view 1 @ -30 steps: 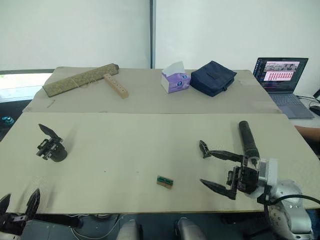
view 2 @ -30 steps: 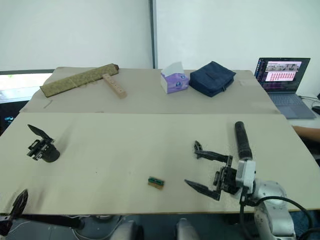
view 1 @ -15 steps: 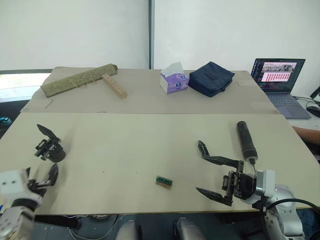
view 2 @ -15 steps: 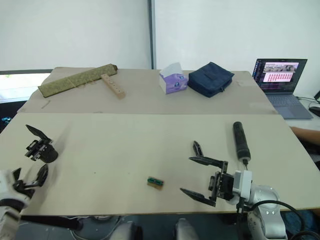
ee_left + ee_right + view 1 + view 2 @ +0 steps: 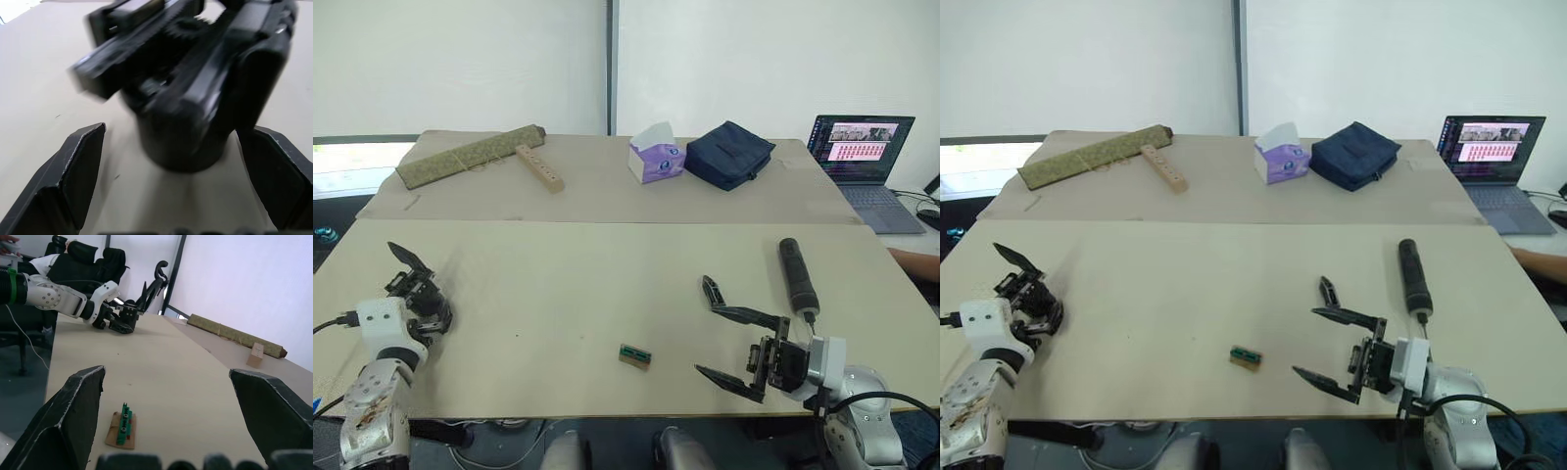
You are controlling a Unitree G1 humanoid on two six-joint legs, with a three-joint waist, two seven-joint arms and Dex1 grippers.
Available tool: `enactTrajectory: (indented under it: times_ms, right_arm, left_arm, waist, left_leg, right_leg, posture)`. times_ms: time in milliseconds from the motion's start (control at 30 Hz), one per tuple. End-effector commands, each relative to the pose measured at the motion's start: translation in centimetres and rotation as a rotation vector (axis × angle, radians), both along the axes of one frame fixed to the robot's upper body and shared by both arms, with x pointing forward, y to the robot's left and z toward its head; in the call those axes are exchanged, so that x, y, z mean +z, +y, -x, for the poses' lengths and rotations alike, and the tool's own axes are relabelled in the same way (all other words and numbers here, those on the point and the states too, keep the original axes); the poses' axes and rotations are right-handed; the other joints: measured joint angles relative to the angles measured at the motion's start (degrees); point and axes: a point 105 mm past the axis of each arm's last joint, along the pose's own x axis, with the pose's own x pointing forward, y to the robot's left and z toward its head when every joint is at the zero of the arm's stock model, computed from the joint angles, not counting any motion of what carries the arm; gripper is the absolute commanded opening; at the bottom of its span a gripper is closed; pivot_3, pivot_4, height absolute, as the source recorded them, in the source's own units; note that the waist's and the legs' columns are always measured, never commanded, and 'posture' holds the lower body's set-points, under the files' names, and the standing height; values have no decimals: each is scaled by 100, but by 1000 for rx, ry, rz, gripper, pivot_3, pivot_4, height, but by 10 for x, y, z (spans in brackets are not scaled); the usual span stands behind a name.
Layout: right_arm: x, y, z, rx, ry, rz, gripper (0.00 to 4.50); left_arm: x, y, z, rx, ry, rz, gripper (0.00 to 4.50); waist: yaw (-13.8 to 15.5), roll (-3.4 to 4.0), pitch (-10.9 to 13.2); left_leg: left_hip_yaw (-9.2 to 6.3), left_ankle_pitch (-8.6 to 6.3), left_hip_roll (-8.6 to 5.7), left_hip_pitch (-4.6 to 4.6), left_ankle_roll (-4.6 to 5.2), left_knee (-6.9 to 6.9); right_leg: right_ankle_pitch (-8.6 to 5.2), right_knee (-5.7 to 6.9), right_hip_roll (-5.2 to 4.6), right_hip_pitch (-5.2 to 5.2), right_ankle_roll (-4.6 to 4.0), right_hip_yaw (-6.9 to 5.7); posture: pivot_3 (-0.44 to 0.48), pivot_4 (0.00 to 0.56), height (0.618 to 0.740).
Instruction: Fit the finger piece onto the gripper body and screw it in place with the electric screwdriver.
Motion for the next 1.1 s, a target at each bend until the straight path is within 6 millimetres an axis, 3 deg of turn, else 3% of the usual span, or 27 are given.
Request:
enactTrajectory:
  times_ms: [33,133,233,333,467,500,567,600,667,800,933,1100]
  right_arm:
    - [11,-2,2,-15,-67,11,4468]
    - [12,-4,1,-27,-68,20,4468]
    - [13,-5,1,-39,-70,26,4500]
    - [14,-6,1,-49,-70,27,4500]
    - [15,-7,1,-55,-67,33,4500]
    - [15,-8,2,-57,-65,37,4500]
    - [15,-11,3,-57,-55,49,4500]
    - [15,-12,4,-57,-52,52,4500]
    - [15,-14,5,-57,-38,59,4500]
    - [15,-17,9,-63,-28,72,4500]
    - [14,-18,14,-69,-23,79,4500]
    - [14,-19,14,-92,-21,76,4500]
  left_arm:
    - [-1,1,-4,-16,4,-37,4500]
    - [1,4,-8,-9,-25,-43,4500]
    - [-2,7,-10,2,-24,-51,3659]
    - [-3,1,-12,-40,-32,-57,2328]
    - [15,-14,-18,-105,-159,-42,2336]
    - [26,-29,-22,-170,-215,-31,2336]
    - [45,-78,-32,-374,-290,-19,2336]
    - [50,-90,-33,-424,-304,-16,2336]
    - [48,-133,-36,-613,-270,4,2336]
    - [33,-195,-39,-865,-179,-13,2336]
    - [17,-231,-42,-995,-121,-47,2336]
    - [8,-260,-48,-1087,-99,-71,2336]
  waist:
    - [-2,8,-3]
    - [16,15,-7]
    - [21,23,-12]
    - [21,27,-14]
    - [32,27,-14]
    - [42,27,-14]
    - [105,16,-8]
    - [145,6,-5]
    - [169,-8,-7]
    - [119,-8,-8]
    - [29,-5,-6]
    - [7,5,-4]
  left_leg:
    - [0,0,0,1,0,0]
    - [-1,0,0,5,0,0]
    - [-1,0,0,6,0,0]
    - [0,0,0,6,0,0]
    - [0,0,0,4,0,0]
    - [0,0,0,1,0,0]
    - [0,0,-4,-6,0,0]
    - [-1,1,-8,-12,-1,0]
    - [-2,4,-11,-27,-5,2]
    - [0,3,-12,-34,-4,2]
    - [-6,3,-8,-24,-3,2]
    - [-14,4,-10,-16,-2,2]
  right_leg:
    - [0,1,0,0,0,0]
    - [1,4,1,2,-1,-1]
    - [0,4,1,4,-1,-1]
    - [0,4,1,4,-1,-1]
    - [0,4,0,3,0,-1]
    - [0,3,0,2,0,-1]
    - [1,-2,-6,1,2,-1]
    - [4,-6,-8,1,7,-1]
    - [11,-24,-9,-1,17,-2]
    - [14,-35,-8,-4,22,5]
    - [13,-24,8,-3,21,7]
    - [11,-21,12,3,19,8]
  posture:
    - [0,150,740]
    - [0,150,740]
    - [0,150,740]
    - [0,150,740]
    - [0,150,740]
    - [0,150,740]
    - [0,150,740]
    - [0,150,740]
    - [0,150,740]
    - [0,150,740]
    - [0,150,740]
    - [0,150,740]
